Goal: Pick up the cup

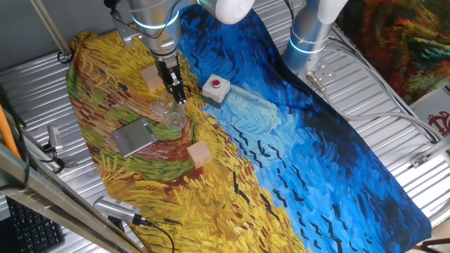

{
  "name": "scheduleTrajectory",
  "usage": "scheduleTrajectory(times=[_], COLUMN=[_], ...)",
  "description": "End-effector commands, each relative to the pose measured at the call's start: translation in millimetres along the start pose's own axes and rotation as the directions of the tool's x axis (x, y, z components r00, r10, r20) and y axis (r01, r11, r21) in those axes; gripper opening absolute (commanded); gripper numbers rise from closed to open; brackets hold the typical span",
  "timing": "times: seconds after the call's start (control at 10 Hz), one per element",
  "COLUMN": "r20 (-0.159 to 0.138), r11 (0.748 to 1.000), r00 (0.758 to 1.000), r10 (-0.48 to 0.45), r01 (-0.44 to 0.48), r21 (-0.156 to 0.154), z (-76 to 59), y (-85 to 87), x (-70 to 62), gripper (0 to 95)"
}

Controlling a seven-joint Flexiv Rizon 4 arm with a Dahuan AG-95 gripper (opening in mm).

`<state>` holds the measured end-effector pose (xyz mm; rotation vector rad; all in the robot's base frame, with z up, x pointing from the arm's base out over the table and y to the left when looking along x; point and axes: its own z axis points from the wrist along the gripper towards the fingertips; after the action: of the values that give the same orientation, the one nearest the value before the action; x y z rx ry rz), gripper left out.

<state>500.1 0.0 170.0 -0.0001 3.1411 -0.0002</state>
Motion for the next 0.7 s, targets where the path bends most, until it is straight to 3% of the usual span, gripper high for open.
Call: scheduleTrajectory(times=[0.1, 0.2, 0.7], r20=[0.037, 0.034, 0.033], r11=[1.000, 0.999, 1.000], r00=[0.999, 0.999, 0.999], r10=[-0.025, -0.006, 0.007], r01=[0.026, 0.007, -0.006], r21=[-0.009, -0.045, -0.027], z=[0.0, -2.1, -4.4], y=[0.0, 0.7, 1.6], x=[0.1, 0.7, 1.4], gripper=[0.0, 0.0, 0.0])
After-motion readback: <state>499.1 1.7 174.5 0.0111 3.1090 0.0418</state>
